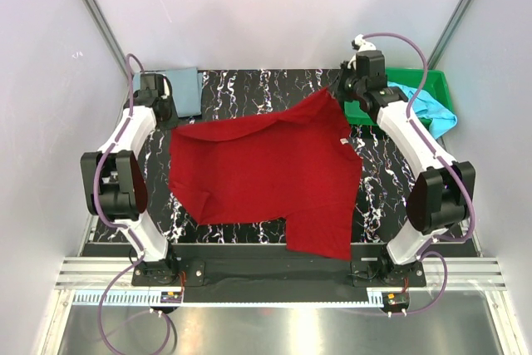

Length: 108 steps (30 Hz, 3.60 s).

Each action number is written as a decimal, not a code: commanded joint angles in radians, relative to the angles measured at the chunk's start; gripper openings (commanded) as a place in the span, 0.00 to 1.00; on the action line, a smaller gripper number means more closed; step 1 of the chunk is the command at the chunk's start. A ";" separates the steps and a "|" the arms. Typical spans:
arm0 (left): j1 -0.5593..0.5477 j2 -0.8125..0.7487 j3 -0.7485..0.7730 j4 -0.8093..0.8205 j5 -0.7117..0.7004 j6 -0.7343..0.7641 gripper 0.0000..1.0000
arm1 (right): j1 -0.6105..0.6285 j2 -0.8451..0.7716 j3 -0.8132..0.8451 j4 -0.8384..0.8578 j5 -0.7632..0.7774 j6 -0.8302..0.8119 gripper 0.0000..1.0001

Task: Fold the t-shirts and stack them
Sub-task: Flatten the tshirt out

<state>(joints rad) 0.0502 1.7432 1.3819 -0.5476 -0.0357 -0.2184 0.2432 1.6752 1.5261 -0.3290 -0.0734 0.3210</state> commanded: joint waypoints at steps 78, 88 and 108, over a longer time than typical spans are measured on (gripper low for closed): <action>-0.030 -0.886 0.320 0.018 -0.035 -0.158 0.00 | -0.012 -0.591 0.507 -0.138 0.104 0.033 0.00; -0.021 -0.739 -0.249 0.384 -0.044 -0.065 0.00 | -0.013 -0.477 -0.033 0.191 0.164 0.004 0.00; 0.092 -0.105 -0.164 0.469 0.183 -0.075 0.00 | -0.012 -0.037 -0.040 0.243 0.081 -0.050 0.00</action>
<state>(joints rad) 0.1307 1.6428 1.1667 -0.1318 0.1108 -0.3099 0.2348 1.6714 1.4376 -0.1326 0.0139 0.2733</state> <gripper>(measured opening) 0.012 0.015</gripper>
